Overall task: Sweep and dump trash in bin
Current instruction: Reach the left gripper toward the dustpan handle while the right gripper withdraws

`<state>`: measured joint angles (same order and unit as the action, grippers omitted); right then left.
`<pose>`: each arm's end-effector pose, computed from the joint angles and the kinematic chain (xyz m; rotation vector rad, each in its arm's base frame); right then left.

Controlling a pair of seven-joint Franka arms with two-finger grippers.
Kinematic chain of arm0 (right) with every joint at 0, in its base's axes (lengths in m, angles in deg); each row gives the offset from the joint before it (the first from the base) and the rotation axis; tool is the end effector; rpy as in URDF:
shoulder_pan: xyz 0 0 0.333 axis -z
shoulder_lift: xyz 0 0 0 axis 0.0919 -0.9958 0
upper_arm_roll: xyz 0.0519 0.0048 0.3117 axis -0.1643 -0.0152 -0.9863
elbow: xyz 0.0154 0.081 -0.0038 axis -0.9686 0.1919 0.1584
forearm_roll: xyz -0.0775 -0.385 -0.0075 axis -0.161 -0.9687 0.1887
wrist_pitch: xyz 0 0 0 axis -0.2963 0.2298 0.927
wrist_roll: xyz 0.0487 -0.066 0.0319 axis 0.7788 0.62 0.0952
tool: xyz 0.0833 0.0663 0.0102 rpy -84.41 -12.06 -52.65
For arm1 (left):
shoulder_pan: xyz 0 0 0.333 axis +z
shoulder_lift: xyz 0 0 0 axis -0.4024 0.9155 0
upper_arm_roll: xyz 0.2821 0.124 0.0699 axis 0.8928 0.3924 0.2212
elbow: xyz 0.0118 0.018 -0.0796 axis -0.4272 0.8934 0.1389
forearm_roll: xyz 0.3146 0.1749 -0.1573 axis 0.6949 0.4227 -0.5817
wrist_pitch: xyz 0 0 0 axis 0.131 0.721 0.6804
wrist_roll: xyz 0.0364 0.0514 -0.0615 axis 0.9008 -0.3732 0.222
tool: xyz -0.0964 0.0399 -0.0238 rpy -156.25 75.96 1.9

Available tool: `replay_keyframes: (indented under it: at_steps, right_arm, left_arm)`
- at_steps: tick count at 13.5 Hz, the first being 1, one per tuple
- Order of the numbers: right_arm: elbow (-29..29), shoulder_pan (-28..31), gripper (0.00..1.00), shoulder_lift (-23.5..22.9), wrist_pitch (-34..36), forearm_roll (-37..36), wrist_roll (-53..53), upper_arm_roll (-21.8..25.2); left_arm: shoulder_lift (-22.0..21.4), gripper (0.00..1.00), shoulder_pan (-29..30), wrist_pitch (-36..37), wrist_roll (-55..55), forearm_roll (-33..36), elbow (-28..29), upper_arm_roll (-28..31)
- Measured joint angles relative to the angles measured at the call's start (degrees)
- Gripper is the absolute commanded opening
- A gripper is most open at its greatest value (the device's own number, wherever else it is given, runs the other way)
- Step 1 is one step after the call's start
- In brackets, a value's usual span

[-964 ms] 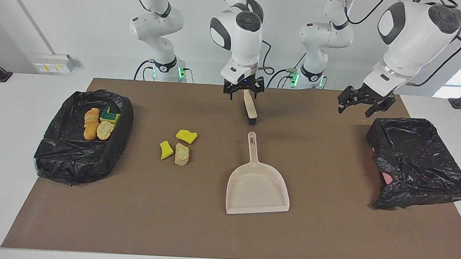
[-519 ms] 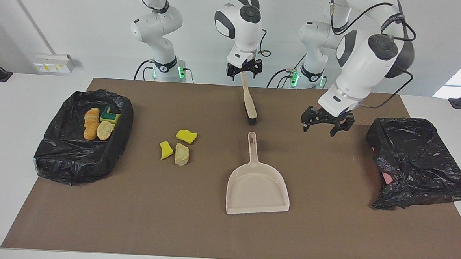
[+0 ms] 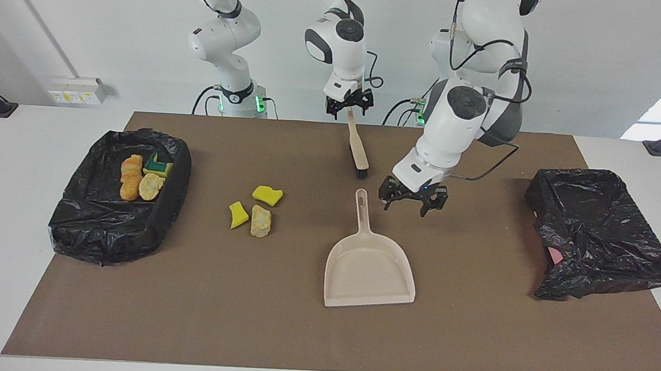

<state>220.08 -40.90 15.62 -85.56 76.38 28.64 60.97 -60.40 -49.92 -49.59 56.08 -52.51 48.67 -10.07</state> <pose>0.2390 0.4084 0.3482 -3.0290 -0.2928 0.2278 0.5740 -0.3095 0.4303 3.0085 -0.2064 0.0748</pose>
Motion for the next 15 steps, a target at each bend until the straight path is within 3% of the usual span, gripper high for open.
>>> replay_keyframes:
  at_steps: [4, 5, 8, 14, 15]
  right_arm:
    - [0.9, -0.5, 0.13, -0.6, -0.4, 0.0, 0.0, 0.0]
    - [0.9, -0.5, 0.0, -0.6, -0.4, 0.0, 0.0, 0.0]
    - [1.0, -0.5, 0.0, -0.7, -0.4, 0.0, -0.1, 0.2]
    - [-0.8, 0.7, 0.0, -0.3, 4.1, 0.0, -0.6, 0.7]
    - [-1.5, 1.9, 0.0, 0.7, 5.8, 0.0, -1.0, 0.8]
  left_arm:
    - [3.2, 1.0, -3.8, -2.0, 3.7, 0.0, 0.2, 0.0]
    - [4.4, 1.0, -4.9, -2.8, 5.2, 0.0, 0.3, 0.0]
    - [7.3, 0.96, -7.0, -5.5, 7.6, 0.0, 0.2, 0.1]
    - [7.5, 0.85, -7.0, -4.8, 7.7, 0.8, 0.0, 0.7]
    - [7.5, 0.75, -7.0, -4.3, 7.7, 0.8, -0.1, 0.7]
